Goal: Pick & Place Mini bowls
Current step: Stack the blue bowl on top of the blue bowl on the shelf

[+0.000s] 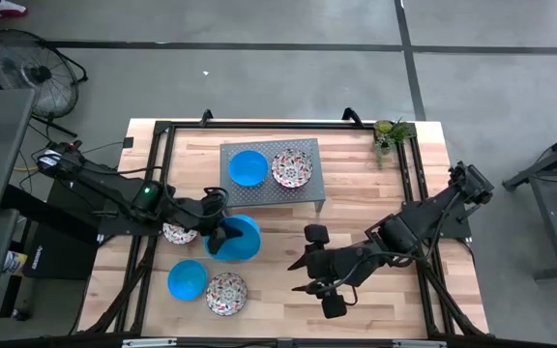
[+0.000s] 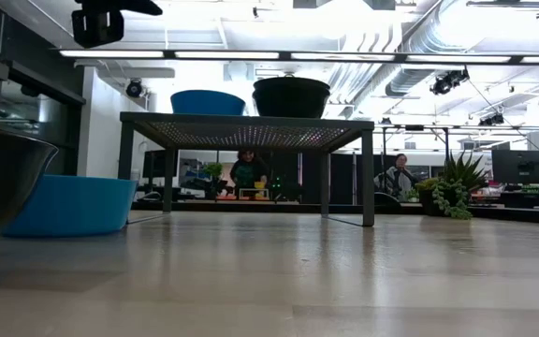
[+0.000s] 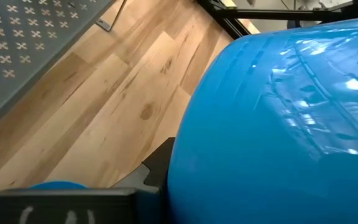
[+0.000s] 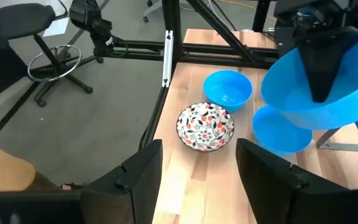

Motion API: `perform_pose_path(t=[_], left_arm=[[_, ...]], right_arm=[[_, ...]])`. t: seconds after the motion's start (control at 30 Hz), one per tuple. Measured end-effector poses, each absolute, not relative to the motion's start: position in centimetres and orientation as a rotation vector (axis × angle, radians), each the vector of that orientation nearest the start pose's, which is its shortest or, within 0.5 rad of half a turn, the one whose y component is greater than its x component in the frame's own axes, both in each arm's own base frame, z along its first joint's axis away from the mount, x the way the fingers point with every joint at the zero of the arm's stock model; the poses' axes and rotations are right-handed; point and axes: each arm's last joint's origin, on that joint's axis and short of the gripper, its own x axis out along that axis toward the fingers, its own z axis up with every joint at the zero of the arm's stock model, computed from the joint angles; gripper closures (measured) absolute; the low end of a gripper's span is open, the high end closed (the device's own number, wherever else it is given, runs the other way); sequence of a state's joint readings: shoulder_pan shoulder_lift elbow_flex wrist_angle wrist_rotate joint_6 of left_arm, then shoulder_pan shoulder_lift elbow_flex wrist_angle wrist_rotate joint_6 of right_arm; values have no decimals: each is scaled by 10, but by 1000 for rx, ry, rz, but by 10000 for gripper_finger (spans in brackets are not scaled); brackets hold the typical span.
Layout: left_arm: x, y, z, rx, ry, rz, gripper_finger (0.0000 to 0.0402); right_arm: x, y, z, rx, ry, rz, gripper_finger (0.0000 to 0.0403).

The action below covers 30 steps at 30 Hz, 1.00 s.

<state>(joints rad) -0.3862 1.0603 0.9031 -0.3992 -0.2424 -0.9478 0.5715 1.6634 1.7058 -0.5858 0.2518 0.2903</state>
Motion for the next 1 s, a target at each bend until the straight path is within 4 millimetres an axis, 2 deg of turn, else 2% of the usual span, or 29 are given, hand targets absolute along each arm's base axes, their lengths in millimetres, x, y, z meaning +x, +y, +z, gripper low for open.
perform_pose_path(t=[0.47, 0.87, 1.0], left_arm=[[210, -80, 304, -799, 587, 65, 310], [211, -81, 301, -815, 610, 73, 306], [214, -83, 298, -815, 635, 62, 305]], right_arm=[[313, 197, 387, -68, 532, 399, 210], [323, 192, 400, -82, 379, 400, 210], [326, 190, 411, -136, 298, 394, 210]])
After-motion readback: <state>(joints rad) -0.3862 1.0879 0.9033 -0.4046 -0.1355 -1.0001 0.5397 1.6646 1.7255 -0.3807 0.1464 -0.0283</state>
